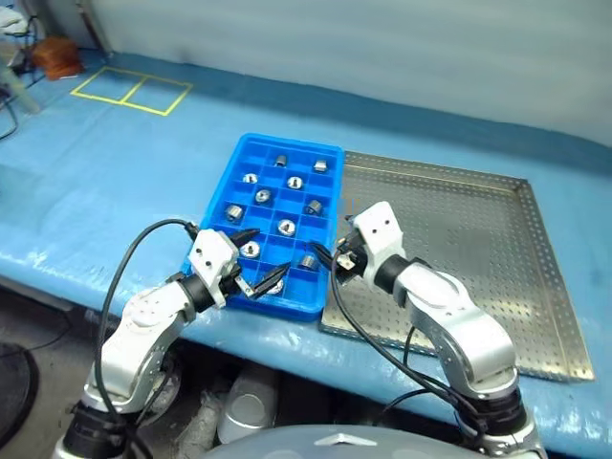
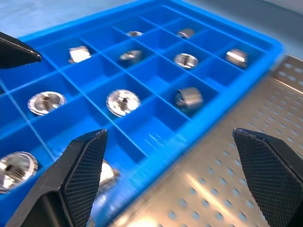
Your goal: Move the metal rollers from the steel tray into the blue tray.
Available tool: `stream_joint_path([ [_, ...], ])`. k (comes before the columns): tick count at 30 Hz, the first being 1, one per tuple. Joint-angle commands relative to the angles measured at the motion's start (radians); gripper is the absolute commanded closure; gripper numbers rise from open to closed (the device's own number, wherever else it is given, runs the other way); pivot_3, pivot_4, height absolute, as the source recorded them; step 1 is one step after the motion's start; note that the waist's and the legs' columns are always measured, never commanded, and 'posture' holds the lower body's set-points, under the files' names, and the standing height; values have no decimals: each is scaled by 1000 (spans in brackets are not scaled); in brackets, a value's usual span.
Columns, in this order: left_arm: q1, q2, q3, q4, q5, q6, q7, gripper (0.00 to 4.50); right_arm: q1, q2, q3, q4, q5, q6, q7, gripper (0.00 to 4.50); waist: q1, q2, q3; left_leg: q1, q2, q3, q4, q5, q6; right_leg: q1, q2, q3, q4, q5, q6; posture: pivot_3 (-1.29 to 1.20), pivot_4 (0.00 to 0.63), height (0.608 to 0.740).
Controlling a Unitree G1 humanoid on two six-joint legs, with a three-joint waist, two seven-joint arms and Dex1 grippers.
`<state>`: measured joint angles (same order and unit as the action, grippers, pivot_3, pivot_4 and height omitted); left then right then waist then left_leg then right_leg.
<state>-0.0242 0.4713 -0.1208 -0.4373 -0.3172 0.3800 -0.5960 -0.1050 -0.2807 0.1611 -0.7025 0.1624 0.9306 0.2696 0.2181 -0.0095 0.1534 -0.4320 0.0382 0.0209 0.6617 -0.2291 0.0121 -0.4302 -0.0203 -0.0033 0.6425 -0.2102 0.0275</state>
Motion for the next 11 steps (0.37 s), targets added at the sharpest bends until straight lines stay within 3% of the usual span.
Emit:
stream_joint_path([
  [1,-71,-21,-40,36,40,-9,3,0,60,-9,-59,-101,-14,8,-42,20,-48,0,0,1,0,-1,0,0,0,1,0,0,0,0,0,84,150,740],
  [7,-151,-77,-74,128,121,-41,53,0,181,-17,-109,-156,-36,0,-84,20,-171,0,0,4,0,-1,0,1,1,3,0,3,2,0,0,45,150,740],
  [11,-163,-123,-67,154,160,-54,113,0,238,-19,-106,-172,-50,-5,-103,20,-196,0,0,5,0,-1,0,1,1,3,1,4,4,0,0,47,150,740],
])
